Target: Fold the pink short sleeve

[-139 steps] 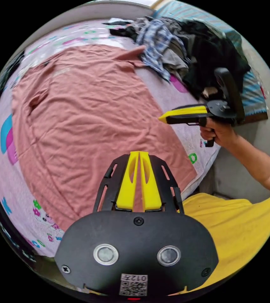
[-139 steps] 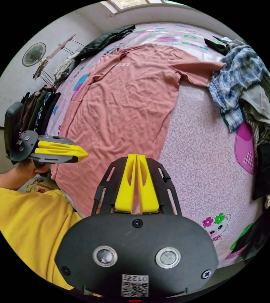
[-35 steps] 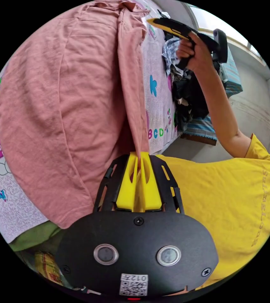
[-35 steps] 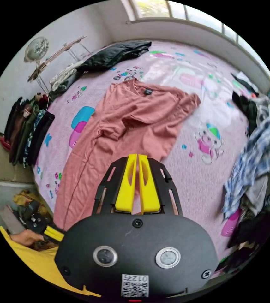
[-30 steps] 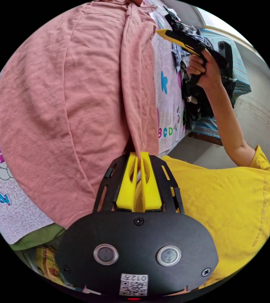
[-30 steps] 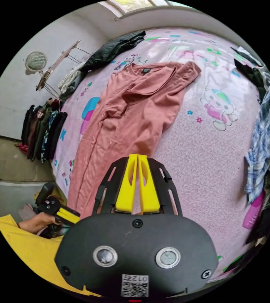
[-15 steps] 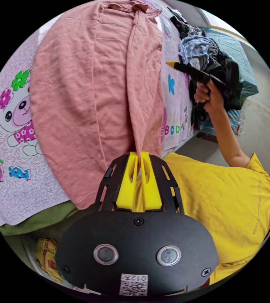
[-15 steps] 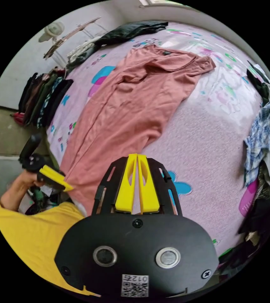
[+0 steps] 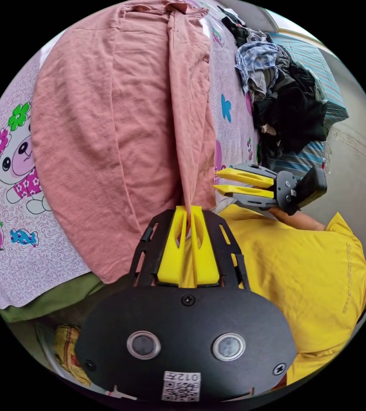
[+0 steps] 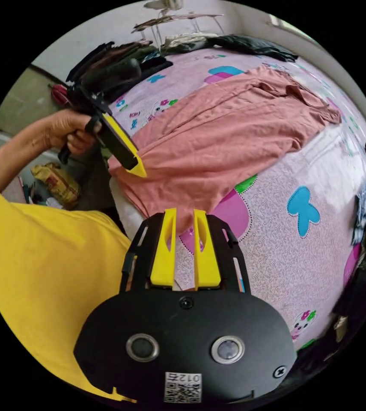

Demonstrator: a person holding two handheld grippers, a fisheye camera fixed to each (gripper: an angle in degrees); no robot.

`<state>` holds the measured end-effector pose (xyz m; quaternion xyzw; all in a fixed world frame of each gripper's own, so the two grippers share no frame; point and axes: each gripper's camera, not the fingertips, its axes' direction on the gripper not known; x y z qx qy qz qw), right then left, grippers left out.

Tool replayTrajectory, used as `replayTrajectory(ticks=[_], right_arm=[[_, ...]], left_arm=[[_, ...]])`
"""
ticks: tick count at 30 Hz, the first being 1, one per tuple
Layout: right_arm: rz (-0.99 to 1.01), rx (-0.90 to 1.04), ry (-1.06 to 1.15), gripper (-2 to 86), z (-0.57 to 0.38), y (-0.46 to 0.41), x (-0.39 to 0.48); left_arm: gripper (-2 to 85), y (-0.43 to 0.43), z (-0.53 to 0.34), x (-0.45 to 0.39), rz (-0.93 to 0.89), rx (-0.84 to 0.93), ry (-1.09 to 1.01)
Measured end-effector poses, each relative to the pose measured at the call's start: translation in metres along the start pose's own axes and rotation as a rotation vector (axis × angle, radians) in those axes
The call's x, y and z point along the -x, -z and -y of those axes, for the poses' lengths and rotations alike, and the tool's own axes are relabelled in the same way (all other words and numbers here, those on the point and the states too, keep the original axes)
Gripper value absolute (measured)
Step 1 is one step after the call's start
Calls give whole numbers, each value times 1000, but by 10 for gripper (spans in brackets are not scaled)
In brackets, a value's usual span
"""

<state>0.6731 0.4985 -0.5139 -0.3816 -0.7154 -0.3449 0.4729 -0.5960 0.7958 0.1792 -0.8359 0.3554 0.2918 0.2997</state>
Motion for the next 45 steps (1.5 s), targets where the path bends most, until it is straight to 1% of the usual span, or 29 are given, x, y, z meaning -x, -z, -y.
replayTrajectory(ticks=[3, 5, 10, 12, 14, 18, 20, 21, 23, 25, 29, 31, 34, 37, 41, 43, 45], right_arm=[[-50, 54, 72, 45, 0, -24, 8], [-142, 41, 107, 18, -5, -29, 12], [-99, 27, 91, 5, -26, -13, 3], [-71, 30, 68, 4, -37, -5, -4], [-34, 12, 20, 4, -50, -1, -16], [10, 84, -35, 5, -59, -25, -32], [-2, 95, -95, 9, -63, -31, -39], [-2, 71, -91, 11, -64, -27, -38], [-1, -28, -30, 21, -66, -11, -27], [-8, -46, 38, 31, -62, -13, -15], [-64, 17, 196, 42, -48, -47, 9], [-100, 72, 246, 31, -45, -62, 14], [-160, 99, 315, 13, -50, -63, 16], [-133, 146, 335, 8, -53, -59, 6], [-41, 178, 289, 10, -47, -66, -10], [-18, 174, 264, 11, -47, -64, -15], [-13, 160, 238, 12, -50, -60, -17]], left_arm=[[8, 2, -1, -4, 6, -4, -4], [8, 3, -2, -6, -1, -8, -4], [10, 10, -4, -17, -67, -39, -22], [10, 12, -5, -26, -154, -71, -41], [9, 7, -2, -29, -199, -75, -53], [8, -24, 10, -17, -65, 28, 54], [7, -36, 13, -9, -57, 46, 99], [7, -39, 15, -8, -91, 29, 94], [6, -39, 15, -8, -123, 6, 95], [6, -40, 16, -11, -113, 1, 90], [6, -45, 23, -16, -134, 8, 93], [6, -47, 26, -21, -116, 15, 87], [6, -48, 31, -35, -79, 14, 60], [6, -52, 34, -52, -39, 10, 23], [5, -71, 42, -53, -40, 21, 71], [4, -68, 39, -56, -52, -16, 85], [3, -52, 30, -62, 27, -92, 134]])
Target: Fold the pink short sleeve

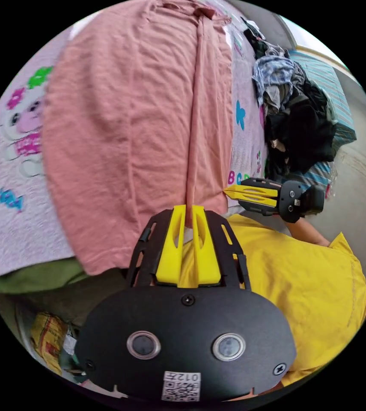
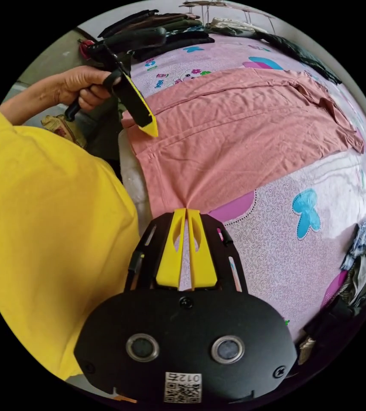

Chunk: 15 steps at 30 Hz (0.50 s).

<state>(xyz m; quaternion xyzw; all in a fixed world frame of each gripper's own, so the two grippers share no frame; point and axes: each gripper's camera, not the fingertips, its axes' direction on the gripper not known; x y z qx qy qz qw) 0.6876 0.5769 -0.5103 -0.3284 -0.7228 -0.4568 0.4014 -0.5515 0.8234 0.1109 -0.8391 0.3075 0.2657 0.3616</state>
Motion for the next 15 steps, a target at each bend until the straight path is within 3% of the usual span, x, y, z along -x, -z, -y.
replayTrajectory(ticks=[5, 9, 15], right_arm=[[-2, -118, -110, 7, -16, 33, -10], [-83, -213, -226, 3, -6, 54, -48], [-65, -206, -293, 1, 57, 47, -129]], left_arm=[[3, 29, 11, -49, 318, -122, -83], [4, 0, 72, -104, 452, -36, -304], [3, -48, 123, -133, 522, 86, -381]])
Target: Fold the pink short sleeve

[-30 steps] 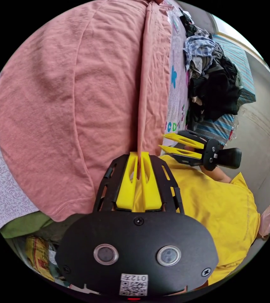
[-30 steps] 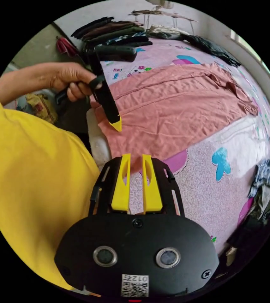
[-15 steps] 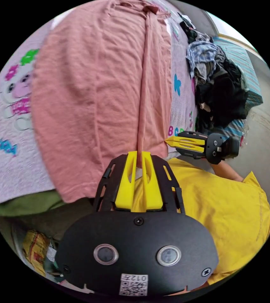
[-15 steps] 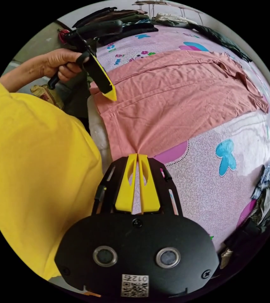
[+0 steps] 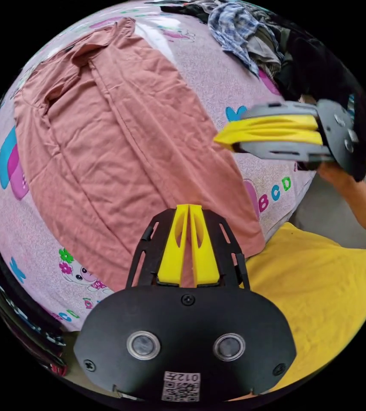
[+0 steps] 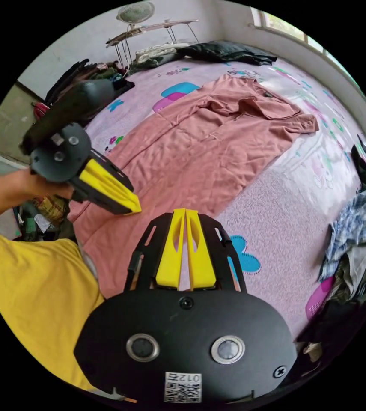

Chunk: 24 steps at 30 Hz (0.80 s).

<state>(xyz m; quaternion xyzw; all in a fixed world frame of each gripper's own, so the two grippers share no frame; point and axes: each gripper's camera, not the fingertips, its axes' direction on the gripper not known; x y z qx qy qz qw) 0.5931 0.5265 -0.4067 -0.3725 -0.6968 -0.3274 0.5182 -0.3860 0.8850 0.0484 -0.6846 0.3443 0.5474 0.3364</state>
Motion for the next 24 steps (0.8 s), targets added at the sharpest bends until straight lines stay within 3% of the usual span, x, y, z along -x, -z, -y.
replayTrajectory(ticks=[5, 11, 15, 21, 24], right_arm=[[-16, 100, 108, 0, 11, -13, -16], [26, 64, -38, 0, -1, 7, -40], [114, -2, 18, 0, -18, 30, -13], [149, 136, 150, 0, -43, 6, 35], [159, 117, 130, 0, -49, 19, 24]], left_arm=[[3, -2, 12, -12, 2, -3, 20], [4, -4, 23, -13, -73, -18, 57], [4, 9, 24, -34, -30, -40, 19], [3, -20, 24, -65, -3, 90, -38], [3, -19, 24, -66, -26, 58, -11]])
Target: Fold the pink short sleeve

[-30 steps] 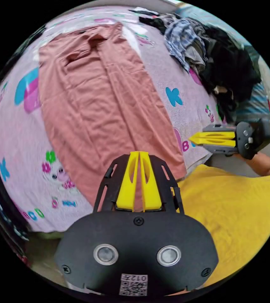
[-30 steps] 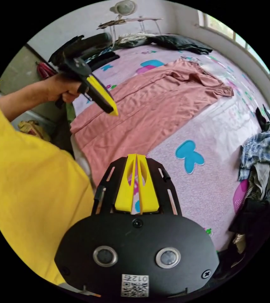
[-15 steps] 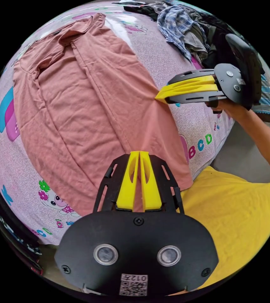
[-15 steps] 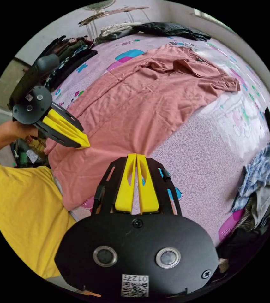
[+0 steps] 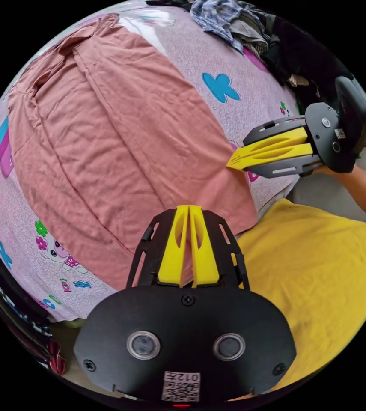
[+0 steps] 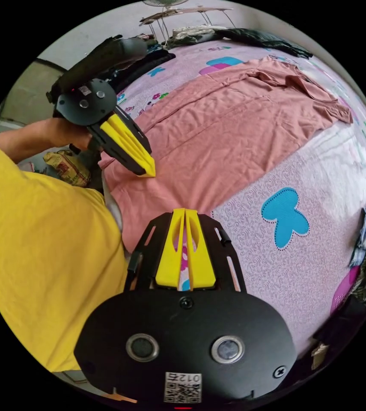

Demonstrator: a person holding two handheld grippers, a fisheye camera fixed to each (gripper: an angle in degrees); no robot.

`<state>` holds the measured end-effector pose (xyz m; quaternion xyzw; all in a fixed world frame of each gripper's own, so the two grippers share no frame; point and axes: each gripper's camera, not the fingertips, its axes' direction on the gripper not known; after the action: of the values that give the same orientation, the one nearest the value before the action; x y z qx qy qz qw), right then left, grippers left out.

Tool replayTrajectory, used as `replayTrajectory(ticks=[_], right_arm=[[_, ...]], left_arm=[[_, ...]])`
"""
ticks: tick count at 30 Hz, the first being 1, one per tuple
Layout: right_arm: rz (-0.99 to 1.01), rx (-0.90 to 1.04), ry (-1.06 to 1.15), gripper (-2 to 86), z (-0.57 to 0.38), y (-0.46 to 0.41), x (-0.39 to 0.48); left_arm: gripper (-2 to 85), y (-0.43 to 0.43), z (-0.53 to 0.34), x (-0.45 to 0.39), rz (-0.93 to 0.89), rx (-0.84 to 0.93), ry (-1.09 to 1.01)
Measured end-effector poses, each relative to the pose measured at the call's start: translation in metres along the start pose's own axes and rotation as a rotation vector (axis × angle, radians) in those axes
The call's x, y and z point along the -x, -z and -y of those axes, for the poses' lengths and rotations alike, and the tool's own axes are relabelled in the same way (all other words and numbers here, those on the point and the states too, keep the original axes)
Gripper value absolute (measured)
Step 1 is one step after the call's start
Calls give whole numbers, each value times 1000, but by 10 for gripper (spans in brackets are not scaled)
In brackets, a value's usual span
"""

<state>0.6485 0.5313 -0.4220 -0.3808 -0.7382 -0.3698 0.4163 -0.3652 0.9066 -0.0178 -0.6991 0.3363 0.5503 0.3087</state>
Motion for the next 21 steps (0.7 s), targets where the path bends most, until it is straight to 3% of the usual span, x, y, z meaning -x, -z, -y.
replayTrajectory(ticks=[4, 10, 16, 21], right_arm=[[-37, -3, -38, 0, -2, 24, -1], [94, -2, 1, 0, 3, 22, 38], [-36, 72, 22, 1, 0, 20, 63], [-221, 145, 30, 6, 13, 16, 95]], left_arm=[[3, 8, 0, -4, -12, -7, 15], [3, 0, -5, -27, 14, 60, -69], [2, 6, -8, -34, 39, 6, -98], [3, 17, -9, -57, 185, -32, -286]])
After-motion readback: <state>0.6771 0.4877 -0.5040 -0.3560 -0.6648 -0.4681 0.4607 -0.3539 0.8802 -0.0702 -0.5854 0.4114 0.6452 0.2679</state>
